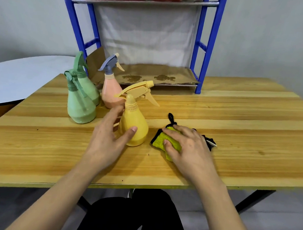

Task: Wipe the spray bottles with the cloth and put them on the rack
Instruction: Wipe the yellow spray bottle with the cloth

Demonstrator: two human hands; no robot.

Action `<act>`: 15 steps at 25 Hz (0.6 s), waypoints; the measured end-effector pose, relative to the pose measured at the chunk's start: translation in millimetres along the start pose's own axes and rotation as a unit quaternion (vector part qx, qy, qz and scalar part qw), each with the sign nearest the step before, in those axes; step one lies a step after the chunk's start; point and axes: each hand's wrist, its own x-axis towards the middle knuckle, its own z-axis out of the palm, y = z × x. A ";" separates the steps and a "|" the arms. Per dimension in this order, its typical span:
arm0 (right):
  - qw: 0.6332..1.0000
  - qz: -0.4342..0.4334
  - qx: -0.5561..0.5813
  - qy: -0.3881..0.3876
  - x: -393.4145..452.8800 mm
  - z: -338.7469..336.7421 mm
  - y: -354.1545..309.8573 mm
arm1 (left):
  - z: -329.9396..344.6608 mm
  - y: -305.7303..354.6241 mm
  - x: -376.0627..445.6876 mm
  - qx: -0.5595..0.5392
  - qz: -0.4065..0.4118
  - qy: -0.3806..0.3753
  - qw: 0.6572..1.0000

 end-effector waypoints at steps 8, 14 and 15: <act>0.985 0.116 -0.002 0.129 -2.2 -7.3 41.2 | 81.4 35.1 81.5 0.003 -0.007 0.006 1.000; 0.986 0.122 -0.022 0.112 3.7 -8.2 44.1 | 152.1 64.7 142.4 -0.015 -0.004 -0.008 1.000; 0.986 0.122 -0.023 0.108 3.8 -8.0 45.2 | 162.0 68.5 151.4 -0.020 -0.004 -0.014 1.000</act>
